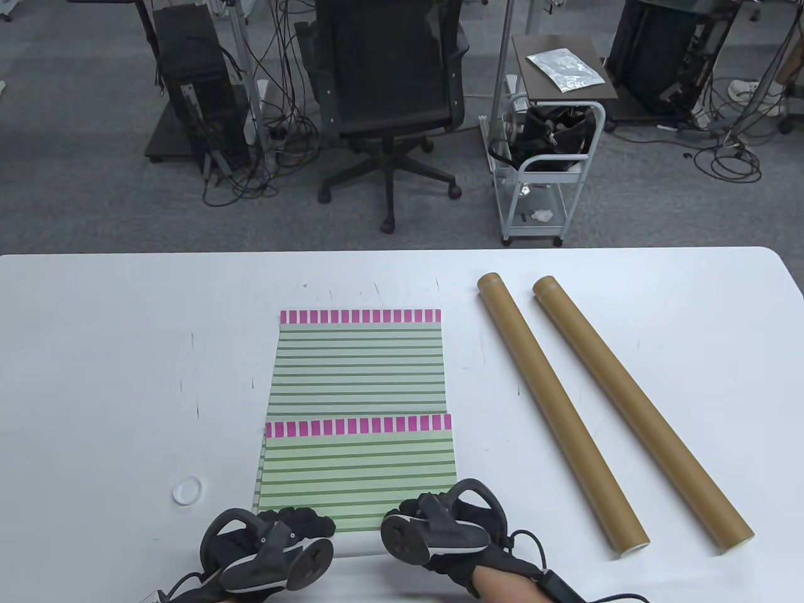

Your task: Roll up mouse pads and store in mailing tubes

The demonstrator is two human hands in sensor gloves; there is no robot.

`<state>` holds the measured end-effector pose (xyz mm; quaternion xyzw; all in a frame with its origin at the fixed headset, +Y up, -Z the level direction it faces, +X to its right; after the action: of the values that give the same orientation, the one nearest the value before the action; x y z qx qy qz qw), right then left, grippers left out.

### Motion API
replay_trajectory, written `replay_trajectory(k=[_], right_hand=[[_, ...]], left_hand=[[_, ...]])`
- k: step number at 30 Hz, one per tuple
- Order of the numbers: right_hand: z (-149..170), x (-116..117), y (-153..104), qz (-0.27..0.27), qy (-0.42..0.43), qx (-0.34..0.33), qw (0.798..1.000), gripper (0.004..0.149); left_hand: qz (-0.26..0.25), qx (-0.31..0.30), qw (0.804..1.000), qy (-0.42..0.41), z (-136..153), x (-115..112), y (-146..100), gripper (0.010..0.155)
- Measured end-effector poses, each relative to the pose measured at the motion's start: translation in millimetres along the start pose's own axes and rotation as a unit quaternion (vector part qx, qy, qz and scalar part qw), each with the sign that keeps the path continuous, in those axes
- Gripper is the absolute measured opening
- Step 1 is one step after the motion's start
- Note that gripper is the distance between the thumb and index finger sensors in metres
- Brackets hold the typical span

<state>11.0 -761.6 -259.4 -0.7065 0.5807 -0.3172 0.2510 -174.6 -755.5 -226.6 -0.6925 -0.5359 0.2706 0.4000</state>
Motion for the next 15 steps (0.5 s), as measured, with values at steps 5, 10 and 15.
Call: replay_trajectory(k=[5, 10, 15], right_hand=[[-2.0, 1.6, -2.4, -0.014, 0.011, -0.006, 1.0, 0.053], [-5.7, -3.3, -8.5, 0.032, -0.062, 0.004, 0.998, 0.053], [-4.2, 0.0, -8.3, 0.002, -0.046, 0.0, 0.999, 0.058]], left_hand=[[-0.008, 0.0, 0.999, 0.033, -7.3, 4.0, -1.5, 0.051], [0.028, 0.03, 0.999, -0.01, 3.7, -2.2, 8.7, 0.049], [0.036, 0.047, 0.998, -0.038, 10.4, -5.2, 10.0, 0.05]])
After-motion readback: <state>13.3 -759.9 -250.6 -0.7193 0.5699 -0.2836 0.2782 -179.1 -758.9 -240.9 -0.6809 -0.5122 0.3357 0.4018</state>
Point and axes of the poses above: the tracker on the back of each hand, its own z axis roughly to the little-finger side, its own y axis roughly from the wrist to the fingertips, x = y × z, the point moved 1 cm from there along y, roughly from the wrist to the fingertips, and after that the axes turned 3 degrees about -z, right-handed, at the moved point
